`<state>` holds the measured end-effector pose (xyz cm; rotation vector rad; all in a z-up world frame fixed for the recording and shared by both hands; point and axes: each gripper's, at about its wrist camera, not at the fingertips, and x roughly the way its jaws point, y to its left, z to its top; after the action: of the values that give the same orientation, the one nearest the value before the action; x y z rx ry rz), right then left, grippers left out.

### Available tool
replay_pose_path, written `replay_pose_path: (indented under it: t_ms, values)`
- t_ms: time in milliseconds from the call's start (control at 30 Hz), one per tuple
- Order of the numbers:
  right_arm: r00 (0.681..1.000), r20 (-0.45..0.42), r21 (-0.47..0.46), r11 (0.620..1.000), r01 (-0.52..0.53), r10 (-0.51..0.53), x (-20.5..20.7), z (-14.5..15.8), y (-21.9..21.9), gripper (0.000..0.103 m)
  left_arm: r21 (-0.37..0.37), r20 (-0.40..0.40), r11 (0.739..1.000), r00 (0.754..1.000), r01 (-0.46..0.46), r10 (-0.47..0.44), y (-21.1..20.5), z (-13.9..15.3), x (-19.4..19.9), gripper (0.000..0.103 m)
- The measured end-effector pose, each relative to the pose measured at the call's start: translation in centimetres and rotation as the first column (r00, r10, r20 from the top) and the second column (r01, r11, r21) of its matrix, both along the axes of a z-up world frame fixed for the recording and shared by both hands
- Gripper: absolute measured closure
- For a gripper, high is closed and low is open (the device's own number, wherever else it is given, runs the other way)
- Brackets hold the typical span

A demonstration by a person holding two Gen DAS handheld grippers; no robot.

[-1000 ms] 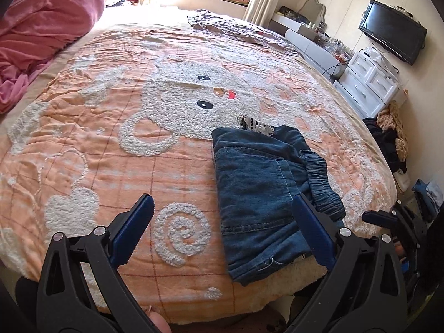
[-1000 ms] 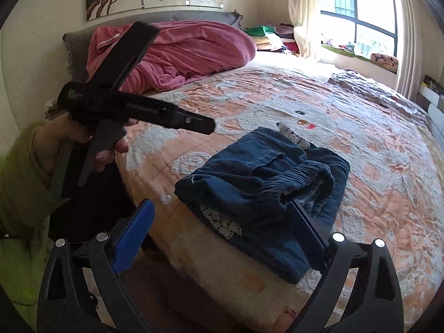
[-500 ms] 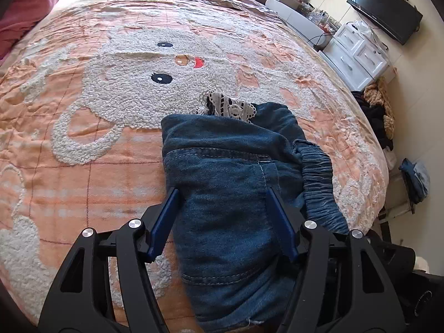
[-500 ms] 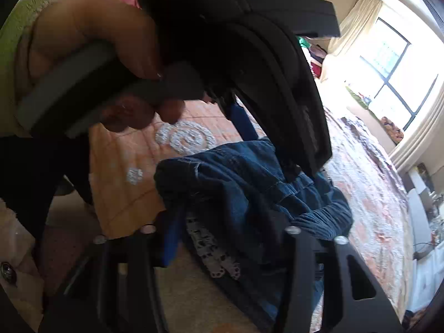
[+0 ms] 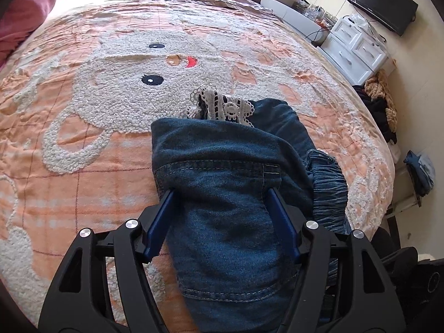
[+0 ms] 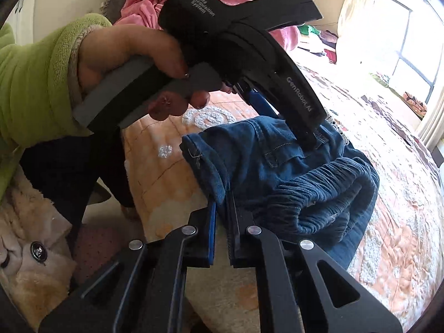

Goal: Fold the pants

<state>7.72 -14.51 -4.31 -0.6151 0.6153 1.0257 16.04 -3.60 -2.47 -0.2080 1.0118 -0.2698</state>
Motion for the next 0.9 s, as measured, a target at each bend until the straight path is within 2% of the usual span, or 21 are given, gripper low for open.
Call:
replay_pose_path:
  t_ms: [67,267,400,433,500,533,667,767,833,900]
  values:
    - [1.000,-0.014,0.014,1.000,0.019,-0.019,0.0,-0.3,-0.3,0.097,0.003,0.003,1.000,1.000,0.003,-0.003,0.0,0.0,0.0,0.045]
    - [0.985,-0.138,0.081,0.990,0.113,-0.101,1.1,-0.6,-0.4,0.094,0.008,0.011,1.000,1.000,-0.004,0.004,0.0,0.0,-0.1,0.044]
    - [0.981,-0.147,0.085,0.987,0.137,-0.124,1.1,0.2,-0.3,0.090,0.013,0.018,1.000,1.000,-0.008,0.008,-0.1,0.1,-0.1,0.044]
    - [0.979,-0.157,0.091,0.985,0.145,-0.129,1.1,0.4,-0.4,0.088,0.012,0.019,1.000,1.000,-0.009,0.009,-0.1,0.2,-0.1,0.044]
    - [0.973,-0.190,0.116,0.981,0.155,-0.131,0.9,1.1,-0.3,0.077,0.013,0.022,1.000,1.000,-0.011,0.011,0.0,0.2,-0.2,0.044]
    - [0.972,-0.201,0.137,0.978,0.154,-0.125,0.9,1.5,-0.6,0.074,0.015,0.024,1.000,1.000,-0.012,0.011,0.0,0.3,-0.3,0.043]
    - [0.974,-0.189,0.169,0.973,0.156,-0.123,0.2,3.0,-1.0,0.071,0.011,0.026,1.000,1.000,-0.018,0.018,0.1,0.4,-0.4,0.042]
    - [0.972,-0.189,0.179,0.968,0.173,-0.139,0.0,3.7,-1.4,0.061,0.011,0.028,1.000,0.999,-0.019,0.019,0.1,0.5,-0.5,0.042]
    - [0.969,-0.196,0.182,0.965,0.188,-0.152,0.1,4.0,-2.0,0.059,0.010,0.031,1.000,0.999,-0.019,0.019,0.0,0.6,-0.7,0.040]
    - [0.963,-0.205,0.196,0.957,0.213,-0.172,0.1,4.4,-2.5,0.053,0.009,0.035,1.000,0.999,-0.017,0.017,-0.1,0.8,-0.9,0.038]
